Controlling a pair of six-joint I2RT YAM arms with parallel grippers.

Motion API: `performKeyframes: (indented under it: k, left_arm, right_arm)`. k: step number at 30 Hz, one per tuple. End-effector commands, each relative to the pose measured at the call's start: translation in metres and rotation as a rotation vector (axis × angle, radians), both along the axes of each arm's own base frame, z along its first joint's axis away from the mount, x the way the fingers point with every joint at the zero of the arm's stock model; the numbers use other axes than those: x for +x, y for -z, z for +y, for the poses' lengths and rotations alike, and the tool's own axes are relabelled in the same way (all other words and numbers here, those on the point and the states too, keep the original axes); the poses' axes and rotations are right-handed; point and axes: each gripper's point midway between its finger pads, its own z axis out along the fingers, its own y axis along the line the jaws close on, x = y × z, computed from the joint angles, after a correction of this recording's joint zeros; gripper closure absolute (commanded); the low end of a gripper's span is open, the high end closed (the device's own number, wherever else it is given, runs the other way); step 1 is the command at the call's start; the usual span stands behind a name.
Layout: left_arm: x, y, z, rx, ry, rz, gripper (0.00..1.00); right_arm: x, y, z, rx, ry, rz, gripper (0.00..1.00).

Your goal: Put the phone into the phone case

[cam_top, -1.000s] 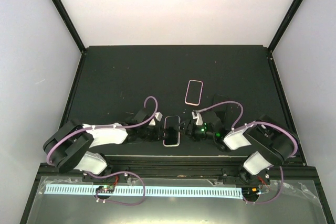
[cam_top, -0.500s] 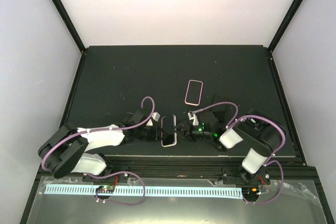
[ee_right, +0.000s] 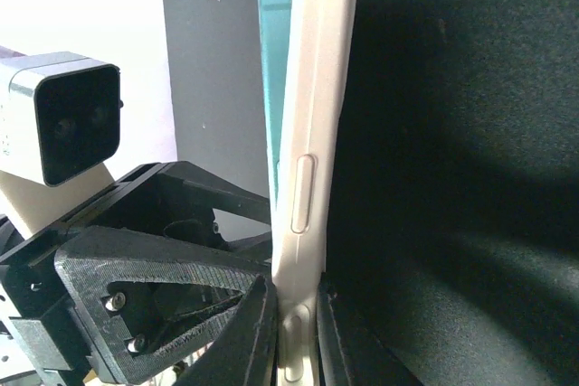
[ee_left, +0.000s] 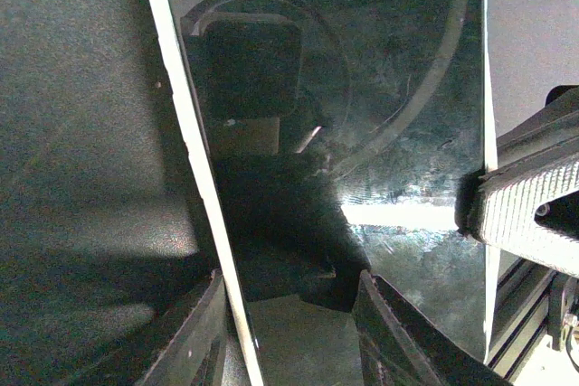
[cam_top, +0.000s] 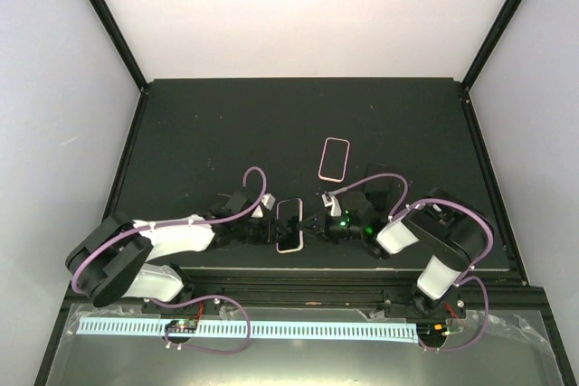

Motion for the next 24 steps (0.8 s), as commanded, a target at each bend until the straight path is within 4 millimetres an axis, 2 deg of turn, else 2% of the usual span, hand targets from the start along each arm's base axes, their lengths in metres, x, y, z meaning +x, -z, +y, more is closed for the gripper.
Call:
performKeyframes:
  k: [1,5,8,13,17,24]
  left_arm:
    - [-0.002,0.006,0.004,0.029,0.009,0.014,0.59]
    - [0.000,-0.001,0.003,0.020,0.005,0.013,0.59]
    - [0.005,-0.015,0.005,-0.030,-0.007,0.010,0.53]
    - [0.012,-0.056,0.014,-0.212,-0.038,-0.026,0.40]
    - [0.012,-0.089,0.016,-0.316,-0.027,-0.080,0.32]
    - [0.009,-0.137,0.011,-0.485,0.012,-0.133,0.30]
  right_arm:
    - [0.006,-0.011,0.007,-0.019,-0.024,-0.067,0.93]
    - [0.008,-0.015,0.006,-0.045,-0.029,-0.101,0.92]
    - [0.009,-0.030,0.007,-0.016,-0.035,-0.147,0.93]
    - [0.006,-0.059,0.005,0.061,-0.027,-0.213,0.93]
    - [0.001,-0.092,0.005,0.153,-0.037,-0.275,0.93]
    - [-0.006,-0.154,-0.008,0.287,-0.002,-0.426,0.92]
